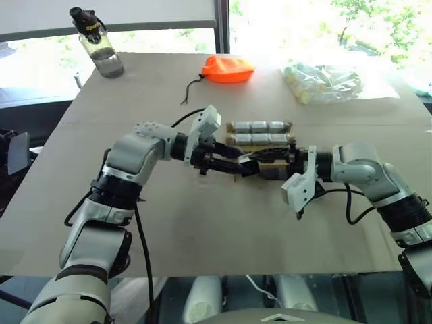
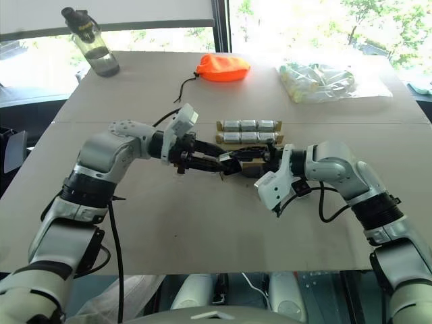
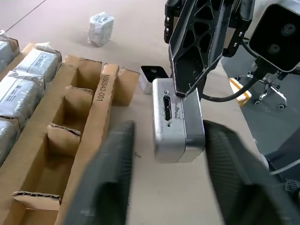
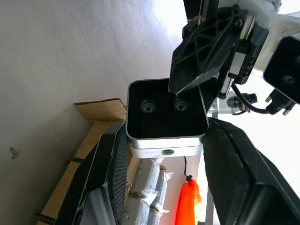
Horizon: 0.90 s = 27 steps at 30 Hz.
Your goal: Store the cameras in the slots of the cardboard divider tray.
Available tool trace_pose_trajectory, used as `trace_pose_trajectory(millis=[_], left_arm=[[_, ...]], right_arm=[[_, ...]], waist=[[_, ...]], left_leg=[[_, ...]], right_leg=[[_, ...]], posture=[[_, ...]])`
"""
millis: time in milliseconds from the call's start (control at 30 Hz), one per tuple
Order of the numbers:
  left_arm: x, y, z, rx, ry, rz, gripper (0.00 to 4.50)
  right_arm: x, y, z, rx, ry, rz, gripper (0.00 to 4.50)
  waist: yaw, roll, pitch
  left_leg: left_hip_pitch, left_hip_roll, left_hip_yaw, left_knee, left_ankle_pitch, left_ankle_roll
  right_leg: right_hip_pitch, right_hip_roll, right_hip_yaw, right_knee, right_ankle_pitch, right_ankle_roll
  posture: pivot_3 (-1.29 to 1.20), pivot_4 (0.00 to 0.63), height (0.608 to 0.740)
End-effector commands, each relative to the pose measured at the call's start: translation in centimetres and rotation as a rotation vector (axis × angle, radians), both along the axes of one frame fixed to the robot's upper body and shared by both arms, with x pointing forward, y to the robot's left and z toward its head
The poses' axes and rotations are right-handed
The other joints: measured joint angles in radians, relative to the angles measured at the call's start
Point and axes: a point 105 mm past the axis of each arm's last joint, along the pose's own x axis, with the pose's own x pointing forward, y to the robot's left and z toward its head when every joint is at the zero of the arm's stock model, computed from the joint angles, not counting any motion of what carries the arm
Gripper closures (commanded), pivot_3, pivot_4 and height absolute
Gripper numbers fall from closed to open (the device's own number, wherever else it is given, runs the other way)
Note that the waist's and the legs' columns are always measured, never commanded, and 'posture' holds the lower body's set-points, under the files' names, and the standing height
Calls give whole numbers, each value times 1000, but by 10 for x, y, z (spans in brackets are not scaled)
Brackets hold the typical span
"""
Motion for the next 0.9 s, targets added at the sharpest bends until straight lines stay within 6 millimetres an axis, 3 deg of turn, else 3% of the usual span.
trace_pose_trajectory(millis=[33, 167, 300, 333, 467, 600, 667, 767, 833, 900], left_arm=[[-1, 0, 5, -5, -19, -12, 3831], [0, 1, 4, 7, -25, -16, 3793], [7, 2, 6, 13, -67, -3, 3793], [9, 2, 7, 13, -79, -1, 3793], [16, 2, 13, 8, -115, -7, 3793], [23, 2, 17, 4, -158, -3, 3793], [27, 2, 20, 2, -212, -4, 3793], [37, 5, 16, 66, -305, -10, 3793], [43, 6, 12, 115, -361, -16, 3793], [50, 4, 11, 150, -420, -19, 3793]], right_arm=[[-4, 3, 17, 31, -57, 27, 2748], [-4, 2, 19, 44, -45, 21, 2748], [-4, -3, 16, 72, 89, -38, 2748], [-5, -5, 16, 74, 109, -47, 1699], [-6, -21, 16, 127, 235, -125, 53], [-9, -40, 20, 229, 377, -207, 53], [-11, -55, 26, 403, 573, -293, 53], [-24, -91, 13, 600, 1041, -429, 53], [-40, -105, 5, 630, 1211, -463, 53], [-51, -116, 0, 657, 1274, -494, 53]], waist=[[0, 0, 0], [0, 0, 0], [3, 0, 0], [3, 0, 0], [6, 0, 0], [5, 0, 0], [6, -1, 0], [13, -1, 0], [15, -1, 0], [15, -2, 0]], left_leg=[[0, 0, 0, 0, 0, 0], [0, 0, 0, 0, 0, 0], [0, 0, 0, 0, 0, 0], [0, 0, 0, 0, 0, 0], [0, 0, 0, 0, 0, 0], [-1, -1, -1, 0, 0, 0], [-1, -1, -1, 0, 0, 0], [-2, 0, -3, 0, 0, 0], [-2, -1, -4, 1, 0, 0], [-2, -2, -4, 1, -1, 1]], right_leg=[[0, 0, 0, 0, 0, 0], [0, 0, 0, 0, 0, 0], [0, 0, 0, 0, 0, 0], [0, 0, 0, 0, 0, 0], [0, 0, 0, 0, 0, 0], [0, -1, -1, 0, 0, 0], [0, -1, -1, 0, 0, 0], [0, -1, -3, 0, 0, 0], [1, -3, -5, 0, 0, 0], [2, -3, -5, -1, 0, 0]], posture=[[0, 150, 740], [0, 150, 740], [0, 150, 740], [0, 150, 740], [0, 150, 740], [0, 150, 740], [0, 150, 740], [0, 150, 740], [0, 150, 740], [0, 150, 740]])
